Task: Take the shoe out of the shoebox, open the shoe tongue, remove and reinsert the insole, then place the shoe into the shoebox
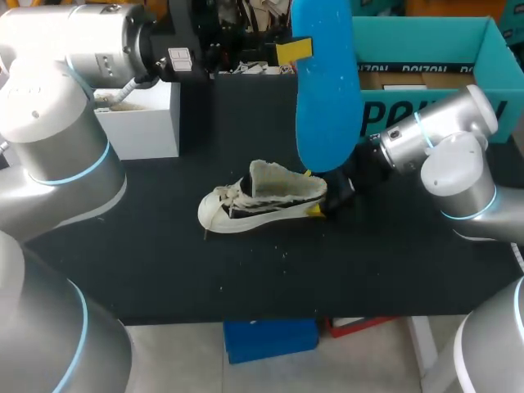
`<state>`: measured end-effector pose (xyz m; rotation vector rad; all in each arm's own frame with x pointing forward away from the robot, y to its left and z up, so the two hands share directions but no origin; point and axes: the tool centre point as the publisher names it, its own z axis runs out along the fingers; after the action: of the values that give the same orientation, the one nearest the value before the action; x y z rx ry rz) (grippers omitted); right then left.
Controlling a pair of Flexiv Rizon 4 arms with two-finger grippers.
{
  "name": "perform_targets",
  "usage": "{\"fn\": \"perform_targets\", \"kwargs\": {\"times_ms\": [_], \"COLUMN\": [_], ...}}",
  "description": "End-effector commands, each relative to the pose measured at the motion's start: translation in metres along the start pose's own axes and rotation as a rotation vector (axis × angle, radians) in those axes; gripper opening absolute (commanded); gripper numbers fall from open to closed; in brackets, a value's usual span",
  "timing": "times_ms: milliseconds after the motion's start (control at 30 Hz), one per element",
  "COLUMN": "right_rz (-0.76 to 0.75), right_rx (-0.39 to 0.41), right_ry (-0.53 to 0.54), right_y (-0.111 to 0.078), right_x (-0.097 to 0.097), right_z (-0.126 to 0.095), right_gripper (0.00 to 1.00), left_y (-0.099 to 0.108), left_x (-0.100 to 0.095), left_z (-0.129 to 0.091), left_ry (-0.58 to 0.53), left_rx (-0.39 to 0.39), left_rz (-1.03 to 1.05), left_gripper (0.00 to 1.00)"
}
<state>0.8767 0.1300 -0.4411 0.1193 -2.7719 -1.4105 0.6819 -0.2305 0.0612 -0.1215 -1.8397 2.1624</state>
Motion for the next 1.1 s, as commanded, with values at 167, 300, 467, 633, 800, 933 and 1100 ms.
{"fn": "perform_targets", "kwargs": {"times_ms": [167, 300, 467, 633, 800, 933, 1100], "right_rz": [-0.021, -0.053, -0.081, -0.109, -0.169, -0.219, -0.246], "right_rx": [0.141, 0.249, 0.354, 0.501, 0.663, 0.762, 0.842], "right_ry": [0.005, 0.035, 0.066, 0.086, 0.060, 0.046, 0.054], "right_y": [0.011, 0.018, 0.026, 0.032, 0.042, 0.051, 0.055], "right_x": [-0.005, -0.008, -0.011, -0.014, -0.018, -0.020, -0.020], "right_z": [-0.021, -0.032, -0.044, -0.049, -0.049, -0.048, -0.046], "right_gripper": [1.00, 1.00, 1.00, 1.00, 1.00, 1.00, 1.00], "left_y": [0.001, 0.001, 0.001, 0.001, 0.001, 0.001, 0.001], "left_x": [-0.001, -0.001, -0.001, -0.001, -0.001, -0.001, -0.001], "left_z": [0.003, 0.003, 0.003, 0.003, 0.003, 0.003, 0.003], "left_ry": [-0.003, -0.003, -0.003, -0.003, -0.003, -0.003, -0.003], "left_rx": [0.003, 0.003, 0.003, 0.003, 0.003, 0.003, 0.003], "left_rz": [0.002, 0.002, 0.002, 0.002, 0.002, 0.002, 0.002], "left_gripper": [0.00, 0.00, 0.00, 0.00, 0.00, 0.00, 0.00]}}
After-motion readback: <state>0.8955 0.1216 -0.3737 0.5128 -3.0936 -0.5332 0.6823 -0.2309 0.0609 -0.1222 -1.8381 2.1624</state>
